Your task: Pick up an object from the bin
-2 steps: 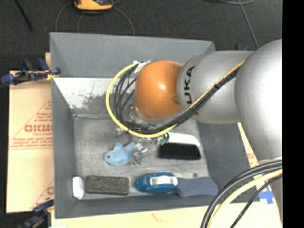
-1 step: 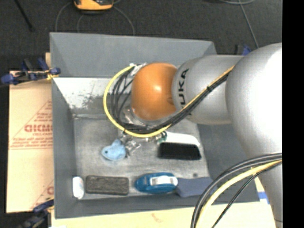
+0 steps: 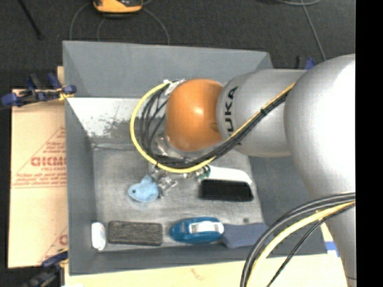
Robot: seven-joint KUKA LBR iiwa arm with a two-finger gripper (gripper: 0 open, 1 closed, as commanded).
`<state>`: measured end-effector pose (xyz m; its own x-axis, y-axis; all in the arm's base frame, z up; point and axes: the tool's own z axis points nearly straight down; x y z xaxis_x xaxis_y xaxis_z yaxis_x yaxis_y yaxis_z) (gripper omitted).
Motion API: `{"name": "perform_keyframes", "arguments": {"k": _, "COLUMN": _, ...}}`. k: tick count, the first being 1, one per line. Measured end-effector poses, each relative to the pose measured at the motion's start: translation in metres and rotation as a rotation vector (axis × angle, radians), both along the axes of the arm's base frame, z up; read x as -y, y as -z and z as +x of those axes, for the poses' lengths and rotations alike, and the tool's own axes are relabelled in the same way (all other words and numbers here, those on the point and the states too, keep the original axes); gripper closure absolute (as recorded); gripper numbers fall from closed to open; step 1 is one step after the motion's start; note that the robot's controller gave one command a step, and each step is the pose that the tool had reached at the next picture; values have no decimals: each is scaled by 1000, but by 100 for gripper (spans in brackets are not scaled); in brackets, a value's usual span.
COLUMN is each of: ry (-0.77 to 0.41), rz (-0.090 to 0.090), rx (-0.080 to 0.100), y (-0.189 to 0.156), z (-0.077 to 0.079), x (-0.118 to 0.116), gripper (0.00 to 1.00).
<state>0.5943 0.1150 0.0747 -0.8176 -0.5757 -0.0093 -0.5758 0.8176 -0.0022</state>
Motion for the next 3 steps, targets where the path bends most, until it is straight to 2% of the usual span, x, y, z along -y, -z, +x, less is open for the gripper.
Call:
{"name": "perform_keyframes", "arguments": {"k": 2, "ry": 1, "rz": -2, "rx": -9, "y": -19, "z": -3, "x": 1, "gripper": 100}}
{"name": "perform_keyframes", "arguments": {"k": 3, "ry": 2, "rz": -3, "rx": -5, "y": -33, "z": -2, "x": 1, "gripper": 100}}
